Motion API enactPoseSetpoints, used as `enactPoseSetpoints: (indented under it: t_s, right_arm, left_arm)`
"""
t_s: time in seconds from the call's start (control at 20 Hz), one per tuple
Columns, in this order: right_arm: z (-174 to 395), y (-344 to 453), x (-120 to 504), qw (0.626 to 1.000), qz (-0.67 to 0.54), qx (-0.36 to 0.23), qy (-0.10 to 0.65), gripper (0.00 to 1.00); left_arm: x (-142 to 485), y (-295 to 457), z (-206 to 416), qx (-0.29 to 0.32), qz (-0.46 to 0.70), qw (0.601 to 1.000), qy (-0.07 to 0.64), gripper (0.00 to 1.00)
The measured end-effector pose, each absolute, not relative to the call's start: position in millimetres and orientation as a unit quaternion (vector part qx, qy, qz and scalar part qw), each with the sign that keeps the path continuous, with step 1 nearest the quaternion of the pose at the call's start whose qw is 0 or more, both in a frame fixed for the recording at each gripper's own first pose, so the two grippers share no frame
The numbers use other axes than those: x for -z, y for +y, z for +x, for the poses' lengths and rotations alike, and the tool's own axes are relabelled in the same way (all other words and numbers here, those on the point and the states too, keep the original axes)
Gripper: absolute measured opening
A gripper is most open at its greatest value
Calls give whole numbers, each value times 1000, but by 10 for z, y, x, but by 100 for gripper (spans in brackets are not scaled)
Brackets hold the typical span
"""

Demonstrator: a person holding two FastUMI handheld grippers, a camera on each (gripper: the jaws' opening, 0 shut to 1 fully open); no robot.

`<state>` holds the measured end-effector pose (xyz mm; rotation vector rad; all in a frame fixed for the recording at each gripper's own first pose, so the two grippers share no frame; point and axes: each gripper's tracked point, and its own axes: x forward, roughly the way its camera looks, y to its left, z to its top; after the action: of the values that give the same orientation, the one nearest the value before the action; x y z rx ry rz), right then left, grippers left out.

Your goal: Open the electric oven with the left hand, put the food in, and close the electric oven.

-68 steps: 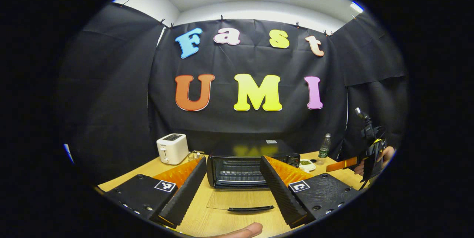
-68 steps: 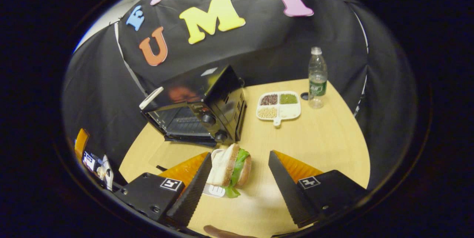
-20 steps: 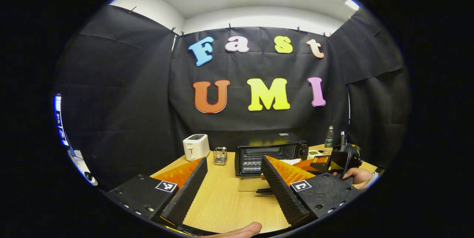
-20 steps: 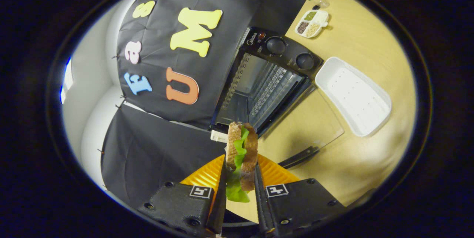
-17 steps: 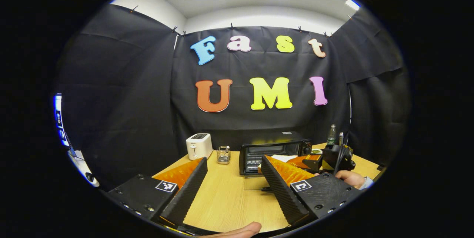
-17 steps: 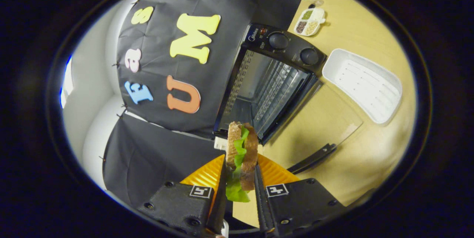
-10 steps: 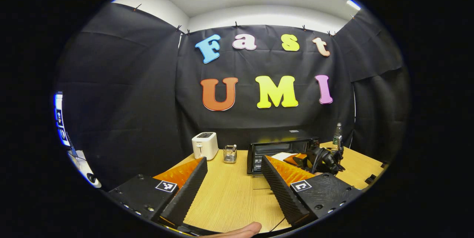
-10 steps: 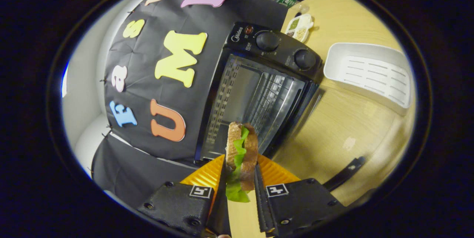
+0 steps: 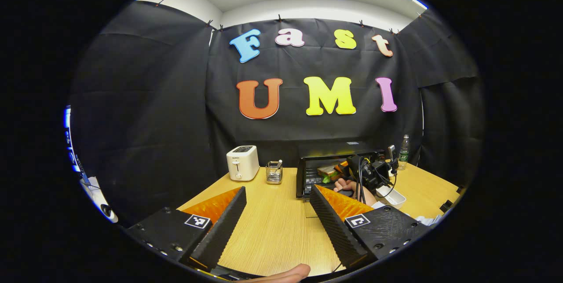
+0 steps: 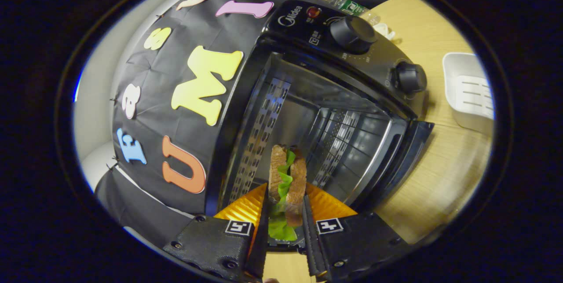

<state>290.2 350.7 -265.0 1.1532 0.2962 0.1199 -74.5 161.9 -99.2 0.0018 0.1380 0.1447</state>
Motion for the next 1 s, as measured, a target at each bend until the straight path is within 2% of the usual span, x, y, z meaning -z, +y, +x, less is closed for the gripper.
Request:
enactPoseSetpoints:
  t_s: [0.25,0.4,0.55,0.6,0.65,0.7,0.75,0.85,0.9,1.0]
  right_arm:
    - [3121,3372,2817,843,521,-28,130,36]
    - [3111,3388,2834,848,510,-33,142,42]
    - [3080,3421,2825,868,472,-38,151,40]
    - [3066,3444,2845,875,455,-42,159,47]
    - [3058,3479,2844,881,441,-48,165,50]
    - [3062,3488,2835,888,426,-50,167,60]
    - [3032,3507,2825,897,404,-54,169,62]
    - [3016,3558,2771,917,354,-62,173,82]
    - [3007,3610,2820,927,320,-69,181,99]
    - [2997,3629,2912,942,257,-76,202,100]
  left_arm:
    - [1084,1644,-689,-74,-1,994,79,95]
    - [1110,1589,-659,-66,5,994,83,96]
    - [1112,1527,-673,-60,16,995,82,95]
    - [1102,1511,-679,-58,18,995,82,95]
    - [1097,1509,-687,-57,20,995,81,95]
    - [1093,1502,-694,-56,20,995,81,95]
    - [1109,1503,-692,-56,20,995,82,95]
    - [1145,1513,-697,-57,20,994,87,95]
    - [1162,1528,-698,-59,20,994,89,95]
    - [1184,1528,-700,-61,16,994,92,95]
